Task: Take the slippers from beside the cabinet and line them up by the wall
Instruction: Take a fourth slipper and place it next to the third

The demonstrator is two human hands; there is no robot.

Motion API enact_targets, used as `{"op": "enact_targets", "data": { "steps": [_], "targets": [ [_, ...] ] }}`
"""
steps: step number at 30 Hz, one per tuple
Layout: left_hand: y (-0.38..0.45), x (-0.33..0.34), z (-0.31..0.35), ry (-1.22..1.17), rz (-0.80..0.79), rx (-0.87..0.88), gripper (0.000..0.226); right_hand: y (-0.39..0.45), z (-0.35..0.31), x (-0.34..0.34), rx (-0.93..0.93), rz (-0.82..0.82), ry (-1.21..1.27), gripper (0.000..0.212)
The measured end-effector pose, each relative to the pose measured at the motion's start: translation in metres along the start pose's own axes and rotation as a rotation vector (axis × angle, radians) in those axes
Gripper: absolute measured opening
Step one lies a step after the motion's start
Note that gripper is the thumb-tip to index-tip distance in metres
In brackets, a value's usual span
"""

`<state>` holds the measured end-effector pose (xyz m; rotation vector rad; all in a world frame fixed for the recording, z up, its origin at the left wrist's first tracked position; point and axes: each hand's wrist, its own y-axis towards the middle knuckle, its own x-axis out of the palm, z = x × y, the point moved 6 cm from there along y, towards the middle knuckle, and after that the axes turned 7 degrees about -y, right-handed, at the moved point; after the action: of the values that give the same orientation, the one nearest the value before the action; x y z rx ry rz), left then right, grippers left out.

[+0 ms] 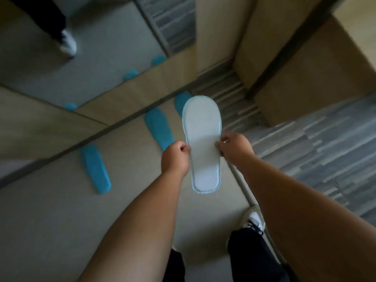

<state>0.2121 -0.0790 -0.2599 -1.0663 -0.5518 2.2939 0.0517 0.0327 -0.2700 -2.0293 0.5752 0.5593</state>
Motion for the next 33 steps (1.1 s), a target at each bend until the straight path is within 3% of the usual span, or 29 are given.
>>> {"op": "enact_targets", "data": {
  "steps": [12, 21, 25, 33],
  "targets": [
    [-0.014, -0.255, -0.199, -0.209, 0.228, -0.191, 0.018, -0.089, -0.204, 0.234, -0.116, -0.238, -0.018, 0.010],
    [-0.023, -0.320, -0.302, -0.292, 0.334, -0.332, 0.020, -0.117, -0.265, 0.338, -0.202, -0.371, -0.158, 0.010],
    [-0.021, -0.343, -0.327, -0.289, 0.359, -0.398, 0.019, -0.125, -0.285, 0.368, -0.222, -0.421, -0.170, 0.003],
    [-0.017, -0.386, -0.361, -0.320, 0.406, -0.429, 0.019, -0.137, -0.326, 0.413, -0.253, -0.447, -0.154, 0.008]
  ]
}}
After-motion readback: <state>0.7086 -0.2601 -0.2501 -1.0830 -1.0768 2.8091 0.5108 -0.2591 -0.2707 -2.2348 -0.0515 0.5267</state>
